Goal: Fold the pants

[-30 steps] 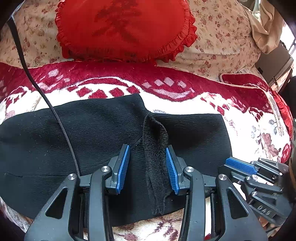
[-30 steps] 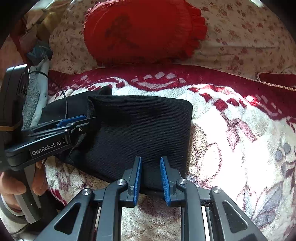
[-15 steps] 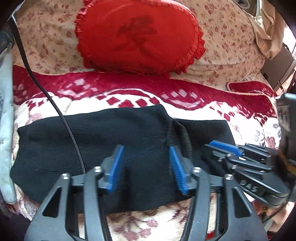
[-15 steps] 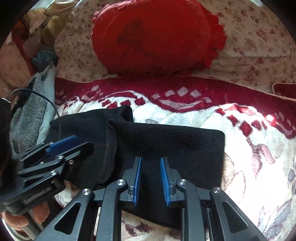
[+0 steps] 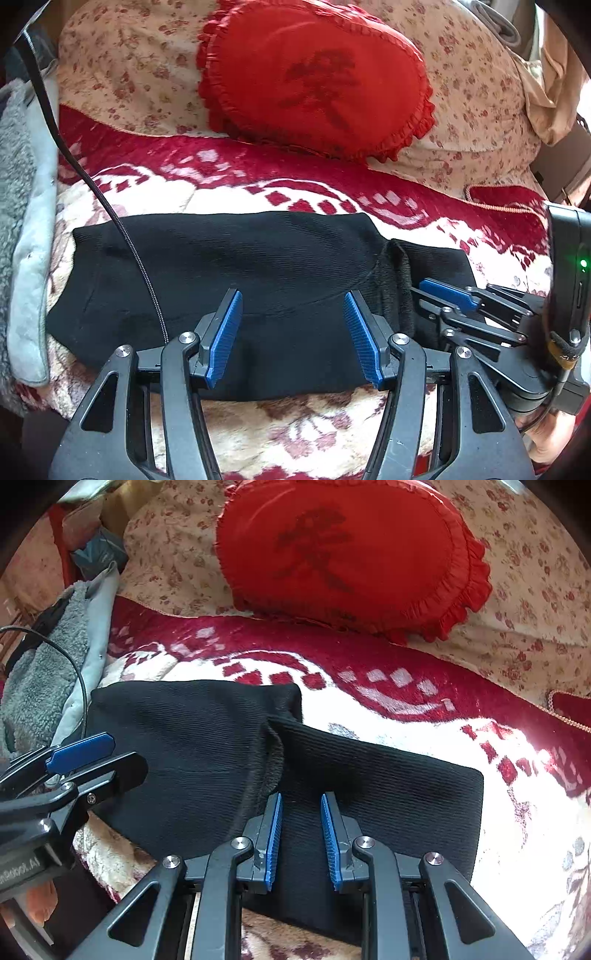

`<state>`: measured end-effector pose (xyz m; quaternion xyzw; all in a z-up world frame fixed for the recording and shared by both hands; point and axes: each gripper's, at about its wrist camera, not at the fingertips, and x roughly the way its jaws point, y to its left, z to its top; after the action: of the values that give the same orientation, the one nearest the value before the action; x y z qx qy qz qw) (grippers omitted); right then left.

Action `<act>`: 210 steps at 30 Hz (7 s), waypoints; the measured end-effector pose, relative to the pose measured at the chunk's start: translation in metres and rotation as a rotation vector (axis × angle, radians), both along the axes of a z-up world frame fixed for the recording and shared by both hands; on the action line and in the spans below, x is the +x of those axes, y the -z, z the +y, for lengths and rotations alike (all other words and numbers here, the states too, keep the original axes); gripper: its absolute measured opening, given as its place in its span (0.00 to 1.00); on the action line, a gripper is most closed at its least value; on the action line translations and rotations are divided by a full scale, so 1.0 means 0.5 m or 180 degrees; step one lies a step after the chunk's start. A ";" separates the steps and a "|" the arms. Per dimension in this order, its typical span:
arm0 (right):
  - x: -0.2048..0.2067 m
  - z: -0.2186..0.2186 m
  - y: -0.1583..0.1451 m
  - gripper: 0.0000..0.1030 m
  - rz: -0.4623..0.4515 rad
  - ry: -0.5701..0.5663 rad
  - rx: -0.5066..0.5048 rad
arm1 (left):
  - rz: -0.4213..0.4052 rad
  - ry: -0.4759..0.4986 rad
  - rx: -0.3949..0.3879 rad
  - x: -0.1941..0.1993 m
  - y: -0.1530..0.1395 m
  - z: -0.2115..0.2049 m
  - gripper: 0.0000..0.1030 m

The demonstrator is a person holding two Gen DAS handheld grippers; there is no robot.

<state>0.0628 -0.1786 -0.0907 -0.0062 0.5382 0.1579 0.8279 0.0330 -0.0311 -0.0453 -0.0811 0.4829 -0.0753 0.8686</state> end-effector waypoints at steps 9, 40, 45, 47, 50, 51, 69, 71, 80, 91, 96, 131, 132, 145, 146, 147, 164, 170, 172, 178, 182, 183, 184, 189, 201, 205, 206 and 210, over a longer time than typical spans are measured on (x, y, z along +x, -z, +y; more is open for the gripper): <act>-0.008 0.021 0.021 0.20 0.0083 -0.0086 0.0001 | 0.0087 -0.0332 -0.0205 -0.025 0.002 0.092 0.66; 0.182 0.428 0.015 0.46 0.0075 -0.1552 0.0523 | 0.0376 -0.1590 -0.0827 -0.070 0.104 0.290 0.80; 0.208 0.462 0.044 0.50 0.0103 -0.1618 0.0619 | 0.0290 -0.1658 -0.0938 -0.053 0.117 0.292 0.87; 0.215 0.455 0.046 0.47 0.0107 -0.1574 0.0795 | 0.0229 -0.1676 -0.0945 -0.051 0.117 0.293 0.87; 0.212 0.446 0.050 0.30 0.0047 -0.1537 0.0858 | 0.0076 -0.1710 -0.1001 -0.057 0.108 0.300 0.49; 0.211 0.443 0.047 0.20 0.0047 -0.1537 0.0893 | 0.0065 -0.1666 -0.0962 -0.057 0.102 0.299 0.43; 0.178 0.080 -0.060 0.70 0.0376 -0.0248 0.2307 | -0.0452 -0.0184 -0.0682 -0.045 0.013 0.061 0.15; 0.165 0.085 -0.050 0.70 0.0361 -0.0342 0.2280 | -0.0454 -0.0135 -0.0609 -0.049 0.014 0.055 0.15; 0.132 0.185 -0.039 0.62 0.0409 -0.0840 0.1778 | -0.0505 -0.0124 -0.0457 -0.072 0.009 0.049 0.15; 0.090 0.127 -0.101 0.66 0.0102 -0.0530 0.2003 | -0.0484 -0.0092 -0.0389 -0.077 0.017 0.042 0.15; 0.072 0.160 -0.101 0.66 0.0189 -0.0746 0.1737 | -0.0565 -0.0148 -0.0394 -0.092 0.017 0.042 0.15; 0.014 -0.278 0.029 0.16 0.0316 0.0759 0.1186 | -0.0293 0.0421 -0.0176 -0.033 -0.005 -0.088 0.40; 0.011 -0.288 0.018 0.23 0.0302 0.0801 0.1222 | -0.0315 0.0424 -0.0185 -0.032 -0.009 -0.088 0.40; 0.009 -0.209 -0.025 0.27 -0.0048 0.0655 0.0800 | -0.0425 0.0604 0.0335 0.048 0.002 -0.198 0.40; 0.020 -0.202 -0.010 0.27 -0.0020 0.0666 0.0784 | -0.0394 0.0585 0.0424 0.059 0.014 -0.203 0.40; 0.033 -0.194 0.001 0.27 -0.0038 0.0658 0.0768 | -0.0360 0.0561 0.0481 0.071 0.024 -0.205 0.40; -0.082 -0.204 -0.005 0.27 0.0148 0.0325 0.0256 | -0.0334 0.0499 0.0366 0.041 0.038 -0.186 0.41; -0.121 -0.222 -0.002 0.27 0.0111 0.0444 0.0300 | -0.0401 0.0486 0.0524 0.030 0.038 -0.199 0.41; -0.117 -0.230 -0.019 0.27 0.0123 0.0470 0.0377 | -0.0384 0.0480 0.0524 0.027 0.034 -0.198 0.41; -0.113 -0.217 -0.057 0.27 -0.0044 0.0473 0.0449 | -0.0327 0.0409 0.0459 0.017 0.020 -0.188 0.41; -0.113 -0.209 -0.067 0.27 -0.0100 0.0487 0.0463 | -0.0329 0.0396 0.0442 0.005 0.010 -0.183 0.41; -0.116 -0.209 -0.075 0.27 -0.0140 0.0499 0.0474 | -0.0323 0.0391 0.0445 0.004 0.010 -0.182 0.41; -0.115 -0.211 -0.080 0.27 -0.0170 0.0512 0.0484 | -0.0316 0.0383 0.0438 0.001 0.009 -0.180 0.41; -0.111 -0.196 -0.081 0.27 -0.0163 0.0442 0.0564 | -0.0289 0.0341 0.0279 -0.025 0.016 -0.167 0.51; -0.088 -0.274 -0.019 0.59 0.0016 0.0695 0.0952 | 0.0042 0.0132 -0.0418 -0.002 0.056 -0.077 0.76; -0.052 -0.316 0.049 0.61 0.0313 0.0889 0.1203 | 0.0199 0.0172 -0.0516 0.029 0.075 -0.077 0.78; -0.044 -0.319 0.067 0.61 0.0378 0.0906 0.1286 | 0.0228 0.0200 -0.0538 0.034 0.080 -0.081 0.78; -0.027 -0.312 0.101 0.63 0.0404 0.0851 0.1719 | 0.0184 0.0279 -0.0631 0.048 0.091 -0.108 0.78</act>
<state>0.0494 -0.3348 -0.1411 0.2948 0.5235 0.1849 0.7777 0.0571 -0.0850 -0.0906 -0.1476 0.5011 -0.1582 0.8379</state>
